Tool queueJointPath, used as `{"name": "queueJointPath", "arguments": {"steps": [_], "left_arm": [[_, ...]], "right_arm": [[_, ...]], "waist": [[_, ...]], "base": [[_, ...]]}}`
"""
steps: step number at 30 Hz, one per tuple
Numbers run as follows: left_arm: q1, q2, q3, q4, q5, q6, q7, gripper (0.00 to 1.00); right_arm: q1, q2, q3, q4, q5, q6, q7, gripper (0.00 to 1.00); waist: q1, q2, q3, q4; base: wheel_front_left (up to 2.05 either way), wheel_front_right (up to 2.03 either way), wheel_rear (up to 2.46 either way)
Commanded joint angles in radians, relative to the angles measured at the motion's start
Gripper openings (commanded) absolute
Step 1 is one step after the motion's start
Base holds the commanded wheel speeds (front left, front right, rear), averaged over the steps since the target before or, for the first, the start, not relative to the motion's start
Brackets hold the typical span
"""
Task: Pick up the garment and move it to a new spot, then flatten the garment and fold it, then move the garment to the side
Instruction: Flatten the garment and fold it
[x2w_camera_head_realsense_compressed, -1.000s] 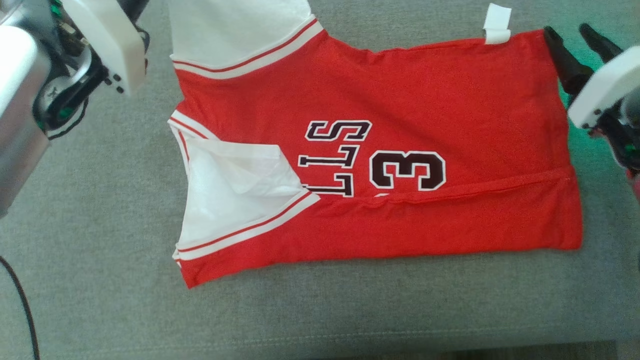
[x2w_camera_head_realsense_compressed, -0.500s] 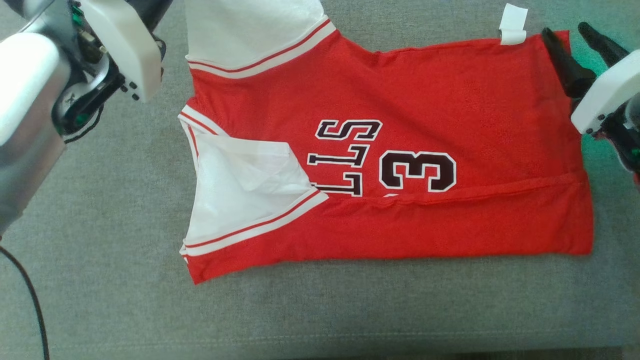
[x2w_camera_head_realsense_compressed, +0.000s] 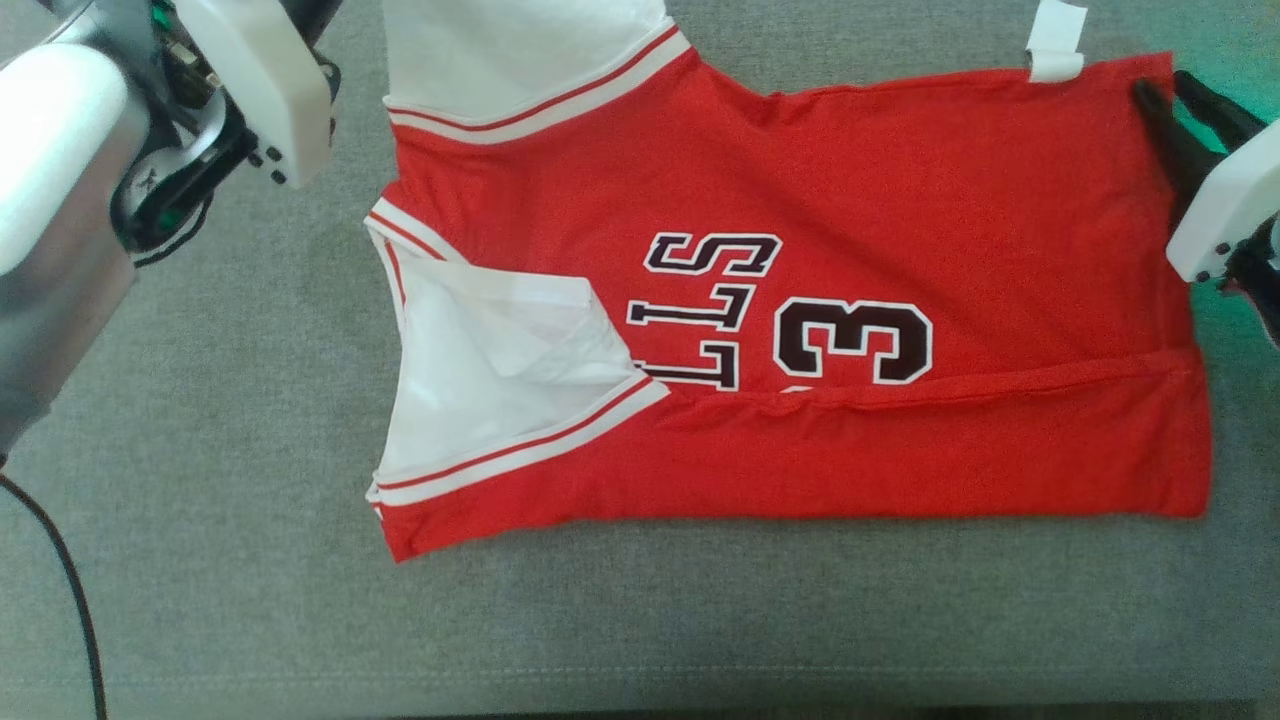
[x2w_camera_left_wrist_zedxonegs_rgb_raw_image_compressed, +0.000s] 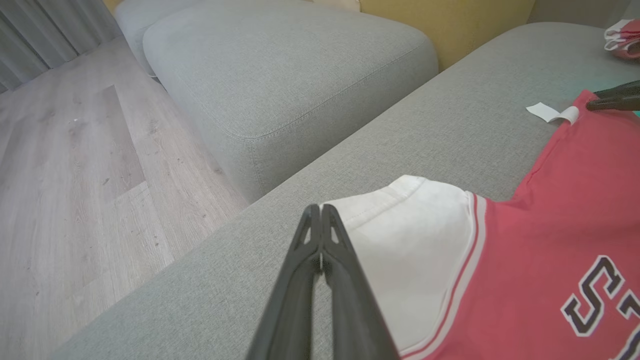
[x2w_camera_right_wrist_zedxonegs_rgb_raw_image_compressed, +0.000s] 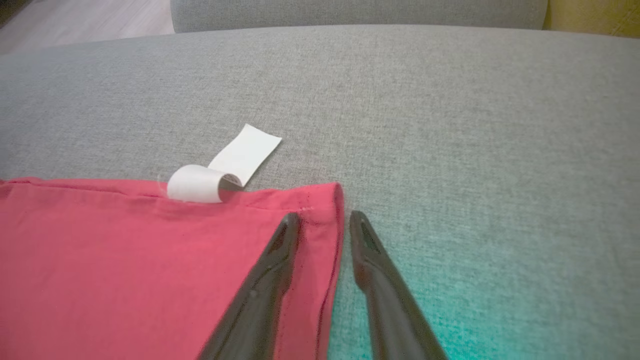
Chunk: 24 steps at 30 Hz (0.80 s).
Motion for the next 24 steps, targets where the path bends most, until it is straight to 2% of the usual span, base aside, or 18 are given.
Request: {"name": "queueJointPath", "arguments": {"steps": [1,2,3,10,19,24], "left_arm": [[-0.056,0.033,0.039,-0.011,-0.012,-0.005,-0.01,0.0],[-0.059,0.031,0.037,-0.008,-0.013,-0.005,-0.012,0.0],[-0.061,0.03,0.034,-0.006,-0.014,-0.005,-0.014,0.0],[-0.067,0.031,0.018,0.014,-0.02,-0.005,-0.043,0.0],[-0.093,0.026,0.04,0.045,0.007,0.002,-0.167,0.0],[-0.045,0.035,0.061,0.026,-0.016,0.01,-0.199,0.0]], "right_arm": [[-0.003,-0.016,-0.004,-0.016,-0.007,-0.001,-0.004,0.38],[-0.005,-0.014,-0.007,-0.011,-0.009,-0.001,-0.006,0.24],[-0.006,-0.013,-0.01,-0.007,-0.011,-0.001,-0.009,0.0],[-0.013,-0.014,-0.035,-0.001,-0.005,-0.001,-0.058,0.0],[-0.043,-0.018,-0.075,-0.01,-0.013,-0.001,-0.169,0.0],[-0.003,-0.014,-0.07,-0.023,0.007,-0.001,-0.209,0.0]], "waist": [[0.0,0.0,0.002,0.003],[0.0,0.0,0.003,0.005],[0.0,0.0,0.004,0.007],[0.0,0.0,0.0,0.008],[0.0,0.0,-0.01,0.001],[0.0,0.0,-0.033,0.003]], "base": [[0.0,0.0,0.0],[0.0,0.0,0.0],[0.0,0.0,0.0],[0.0,0.0,0.0],[0.0,0.0,0.0],[0.0,0.0,0.0]]}}
